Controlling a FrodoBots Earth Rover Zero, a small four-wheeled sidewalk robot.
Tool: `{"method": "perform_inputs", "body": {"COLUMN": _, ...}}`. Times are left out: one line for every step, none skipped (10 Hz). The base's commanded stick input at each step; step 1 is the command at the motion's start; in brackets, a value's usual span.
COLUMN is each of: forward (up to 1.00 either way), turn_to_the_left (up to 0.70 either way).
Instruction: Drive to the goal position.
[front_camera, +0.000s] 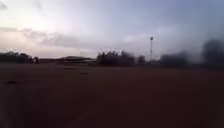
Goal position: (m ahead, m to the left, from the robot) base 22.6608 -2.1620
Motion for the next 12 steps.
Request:
{"method": "perform_inputs", "body": {"forward": 0.7, "turn_to_the_left": 0.0}}
{"method": "perform_inputs", "body": {"forward": 0.7, "turn_to_the_left": 0.0}}
{"method": "perform_inputs", "body": {"forward": 0.7, "turn_to_the_left": 0.0}}
{"method": "perform_inputs", "body": {"forward": 0.7, "turn_to_the_left": 0.0}}
{"method": "perform_inputs", "body": {"forward": 0.7, "turn_to_the_left": 0.0}}
{"method": "perform_inputs", "body": {"forward": 0.7, "turn_to_the_left": 0.0}}
{"method": "perform_inputs", "body": {"forward": 0.7, "turn_to_the_left": 0.0}}
{"method": "perform_inputs", "body": {"forward": 0.7, "turn_to_the_left": 0.0}}
{"method": "perform_inputs", "body": {"forward": 0.7, "turn_to_the_left": 0.0}}
{"method": "perform_inputs", "body": {"forward": 0.7, "turn_to_the_left": 0.0}}
{"method": "perform_inputs", "body": {"forward": 0.7, "turn_to_the_left": 0.0}}
{"method": "perform_inputs", "body": {"forward": 0.7, "turn_to_the_left": 0.0}}
